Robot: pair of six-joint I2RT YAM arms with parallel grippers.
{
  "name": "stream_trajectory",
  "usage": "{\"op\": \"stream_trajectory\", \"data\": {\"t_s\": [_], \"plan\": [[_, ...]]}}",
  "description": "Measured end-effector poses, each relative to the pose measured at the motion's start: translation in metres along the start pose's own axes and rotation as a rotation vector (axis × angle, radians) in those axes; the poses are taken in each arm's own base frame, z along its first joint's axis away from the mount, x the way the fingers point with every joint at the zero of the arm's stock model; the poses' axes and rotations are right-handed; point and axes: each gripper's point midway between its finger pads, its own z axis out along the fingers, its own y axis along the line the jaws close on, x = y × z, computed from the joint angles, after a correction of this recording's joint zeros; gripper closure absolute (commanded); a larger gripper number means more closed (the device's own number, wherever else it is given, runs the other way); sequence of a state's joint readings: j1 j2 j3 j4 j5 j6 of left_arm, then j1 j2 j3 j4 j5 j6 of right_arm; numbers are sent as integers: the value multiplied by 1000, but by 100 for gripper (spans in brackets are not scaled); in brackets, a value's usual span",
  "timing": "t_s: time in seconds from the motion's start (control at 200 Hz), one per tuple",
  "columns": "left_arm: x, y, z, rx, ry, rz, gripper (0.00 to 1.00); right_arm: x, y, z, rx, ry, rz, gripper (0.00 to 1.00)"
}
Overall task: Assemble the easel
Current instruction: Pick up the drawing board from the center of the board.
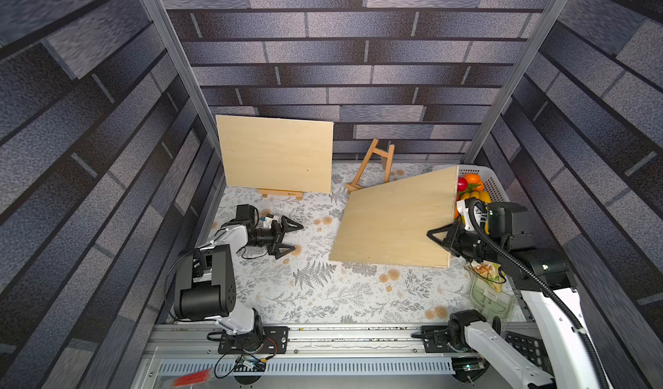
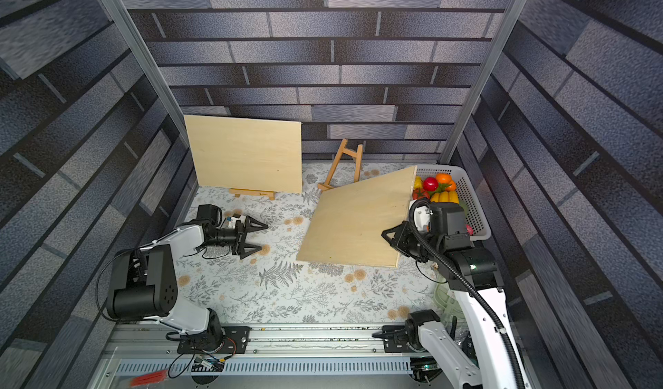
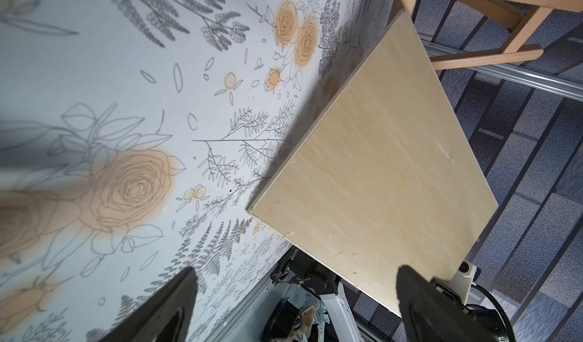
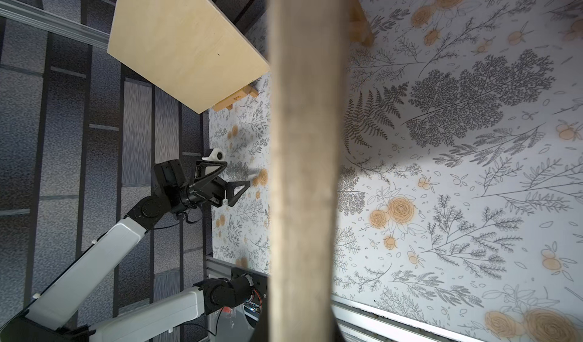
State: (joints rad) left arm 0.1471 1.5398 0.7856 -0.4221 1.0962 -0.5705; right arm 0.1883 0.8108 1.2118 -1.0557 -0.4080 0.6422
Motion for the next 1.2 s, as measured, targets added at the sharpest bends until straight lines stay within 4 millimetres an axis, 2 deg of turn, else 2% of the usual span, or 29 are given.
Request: {"op": "stream_trajectory", "data": {"t_s": [0.145,0.331,0.531,0.646,0.737,0.877,1.097,1.202], "plan": [[4,-5,6,6,19,10,0,-4,4,-5,13,-1,-9,100],[21,-25,35,20,109,73,0,-8,11,-10,4,-4,-13,100],[14,-40,77,41,172,109,0,-13,31,-22,-51,-13,-23,100],[4,-47,93,48,187,114,0,-13,41,-28,-88,-14,-21,100],[-8,-55,95,65,169,122,0,-13,46,-31,-106,-14,-15,100],[-25,-75,88,109,129,142,1,-15,51,-31,-129,-13,4,100],[-34,-115,85,199,124,177,5,-23,63,-26,-194,-21,34,100],[-37,-133,89,245,132,191,11,-24,69,-26,-225,-13,30,100]]}}
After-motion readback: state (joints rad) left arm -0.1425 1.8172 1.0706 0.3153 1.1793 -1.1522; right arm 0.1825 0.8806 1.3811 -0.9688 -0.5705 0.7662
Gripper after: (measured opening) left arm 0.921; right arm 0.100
